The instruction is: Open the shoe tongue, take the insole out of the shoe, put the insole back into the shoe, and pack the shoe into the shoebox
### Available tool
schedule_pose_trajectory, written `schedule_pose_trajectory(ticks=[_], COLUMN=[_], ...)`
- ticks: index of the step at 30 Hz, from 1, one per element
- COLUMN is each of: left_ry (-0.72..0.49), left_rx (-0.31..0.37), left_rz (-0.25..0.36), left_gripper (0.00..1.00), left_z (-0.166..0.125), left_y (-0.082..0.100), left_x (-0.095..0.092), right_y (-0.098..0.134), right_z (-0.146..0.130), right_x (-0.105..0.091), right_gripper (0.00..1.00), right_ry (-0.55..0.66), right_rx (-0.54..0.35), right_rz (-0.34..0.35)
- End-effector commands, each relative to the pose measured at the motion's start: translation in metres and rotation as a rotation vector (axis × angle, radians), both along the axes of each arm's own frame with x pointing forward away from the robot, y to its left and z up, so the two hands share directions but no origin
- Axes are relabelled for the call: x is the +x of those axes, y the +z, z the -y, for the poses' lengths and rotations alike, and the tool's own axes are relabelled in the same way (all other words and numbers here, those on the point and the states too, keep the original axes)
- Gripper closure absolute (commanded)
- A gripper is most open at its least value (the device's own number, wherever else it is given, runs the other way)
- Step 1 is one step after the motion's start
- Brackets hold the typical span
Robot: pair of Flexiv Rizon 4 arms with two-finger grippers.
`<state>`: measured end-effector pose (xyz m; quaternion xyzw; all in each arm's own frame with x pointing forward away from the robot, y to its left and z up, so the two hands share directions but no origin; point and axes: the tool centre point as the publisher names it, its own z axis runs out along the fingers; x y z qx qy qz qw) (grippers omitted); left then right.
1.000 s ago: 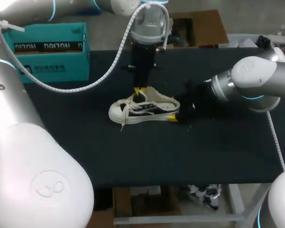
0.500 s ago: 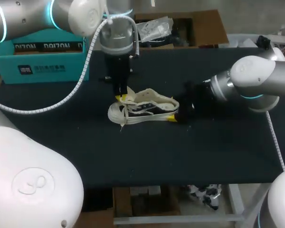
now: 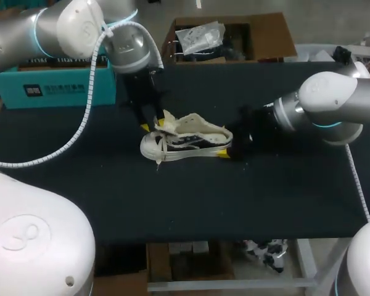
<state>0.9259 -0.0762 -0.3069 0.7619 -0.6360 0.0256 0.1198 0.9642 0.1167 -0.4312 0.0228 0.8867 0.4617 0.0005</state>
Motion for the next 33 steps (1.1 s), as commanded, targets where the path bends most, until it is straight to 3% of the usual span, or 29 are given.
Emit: schedule_pose_trajectory(ticks=[1, 3, 4, 5, 7, 9, 11, 13, 15, 16, 17, 18, 27, 29, 33], left_ry=[-0.049, -0.096, -0.131, -0.172, -0.263, -0.440, -0.765, -1.124, -1.285, -1.272, -1.161, -0.980, -0.988, -1.045, -1.209], left_rx=[-0.018, -0.027, -0.031, -0.031, -0.031, -0.028, -0.084, -0.157, -0.194, -0.219, -0.166, -0.066, -0.064, -0.082, -0.082], left_rz=[0.101, 0.137, 0.155, 0.160, 0.191, 0.196, 0.123, -0.005, -0.079, -0.098, -0.128, -0.083, -0.103, -0.119, -0.085], left_gripper=[0.29, 0.34, 0.62, 1.00, 1.00, 1.00, 1.00, 1.00, 1.00, 1.00, 1.00, 1.00, 1.00, 1.00, 1.00], left_z=[-0.003, 0.000, 0.002, 0.005, 0.010, 0.017, 0.021, 0.022, 0.030, 0.036, 0.046, 0.053, 0.057, 0.064, 0.068], left_y=[0.038, 0.052, 0.058, 0.064, 0.074, 0.081, 0.086, 0.089, 0.084, 0.080, 0.075, 0.071, 0.067, 0.055, 0.039], left_x=[-0.021, -0.023, -0.023, -0.022, -0.019, -0.017, -0.014, -0.005, 0.005, 0.009, 0.012, 0.012, 0.016, 0.021, 0.012], right_y=[-0.012, -0.012, -0.012, -0.012, -0.012, -0.012, -0.012, -0.012, -0.012, -0.012, -0.012, -0.012, -0.012, -0.012, -0.012], right_z=[-0.001, -0.001, -0.001, -0.001, -0.001, -0.001, -0.001, -0.001, -0.001, -0.001, -0.001, -0.001, -0.001, -0.001, -0.001], right_x=[0.004, 0.004, 0.004, 0.004, 0.004, 0.004, 0.004, 0.004, 0.004, 0.004, 0.004, 0.004, 0.004, 0.004, 0.004], right_gripper=[1.00, 1.00, 1.00, 1.00, 1.00, 1.00, 1.00, 1.00, 1.00, 1.00, 1.00, 1.00, 1.00, 1.00, 1.00], right_ry=[0.001, 0.001, 0.001, 0.001, 0.001, 0.001, 0.001, 0.001, 0.001, 0.001, 0.001, 0.001, 0.001, 0.001, 0.001], right_rx=[0.004, 0.004, 0.004, 0.004, 0.004, 0.004, 0.004, 0.004, 0.004, 0.004, 0.004, 0.004, 0.004, 0.004, 0.004], right_rz=[0.001, 0.001, 0.001, 0.001, 0.001, 0.001, 0.001, 0.001, 0.001, 0.001, 0.001, 0.001, 0.001, 0.001, 0.001])
